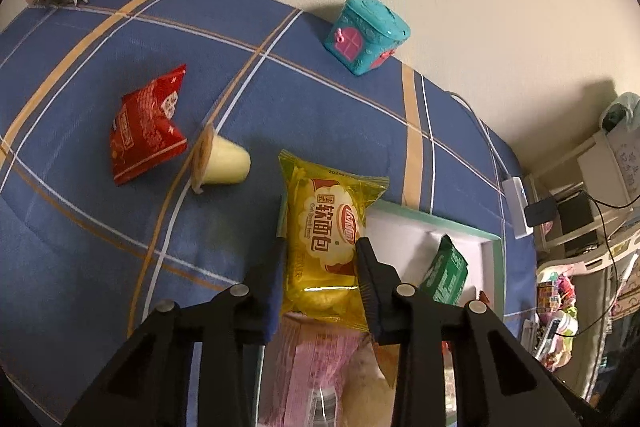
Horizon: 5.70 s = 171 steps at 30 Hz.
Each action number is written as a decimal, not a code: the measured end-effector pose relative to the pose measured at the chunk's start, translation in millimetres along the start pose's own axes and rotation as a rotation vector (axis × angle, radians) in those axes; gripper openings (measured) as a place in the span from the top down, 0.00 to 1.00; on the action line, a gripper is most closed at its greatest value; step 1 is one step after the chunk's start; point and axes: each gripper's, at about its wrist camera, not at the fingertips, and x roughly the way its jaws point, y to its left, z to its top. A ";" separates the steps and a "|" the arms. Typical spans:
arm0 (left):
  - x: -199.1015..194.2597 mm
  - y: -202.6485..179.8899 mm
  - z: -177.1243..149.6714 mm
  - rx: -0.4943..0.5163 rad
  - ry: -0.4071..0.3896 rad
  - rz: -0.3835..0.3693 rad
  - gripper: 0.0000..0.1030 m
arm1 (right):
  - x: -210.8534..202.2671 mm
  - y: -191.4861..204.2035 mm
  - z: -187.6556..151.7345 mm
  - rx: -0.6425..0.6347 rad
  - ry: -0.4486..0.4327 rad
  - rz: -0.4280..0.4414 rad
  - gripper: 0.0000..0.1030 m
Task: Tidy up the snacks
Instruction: 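Carry both packs over the white tray and open both tools, then grasp the red snack pack with the left tool while the right tool grasps the cream pudding cup, then carry the red pack and pudding cup over the tray and open both tools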
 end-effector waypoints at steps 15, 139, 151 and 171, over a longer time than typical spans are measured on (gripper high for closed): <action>16.4 -13.2 -6.5 0.020 0.063 -0.009 0.66 | 9.9 -2.7 2.2 0.010 0.017 -0.021 0.18; -95.1 108.2 42.4 -0.222 -0.055 0.009 0.58 | -30.7 224.1 -43.1 -0.423 -0.138 0.240 0.61; -122.3 87.2 -5.9 -0.100 -0.066 0.043 0.58 | -58.6 186.6 -81.1 -0.413 -0.142 0.210 0.61; -101.7 22.1 -53.6 0.075 0.019 0.051 0.58 | -34.8 90.6 -84.8 -0.233 -0.044 0.089 0.61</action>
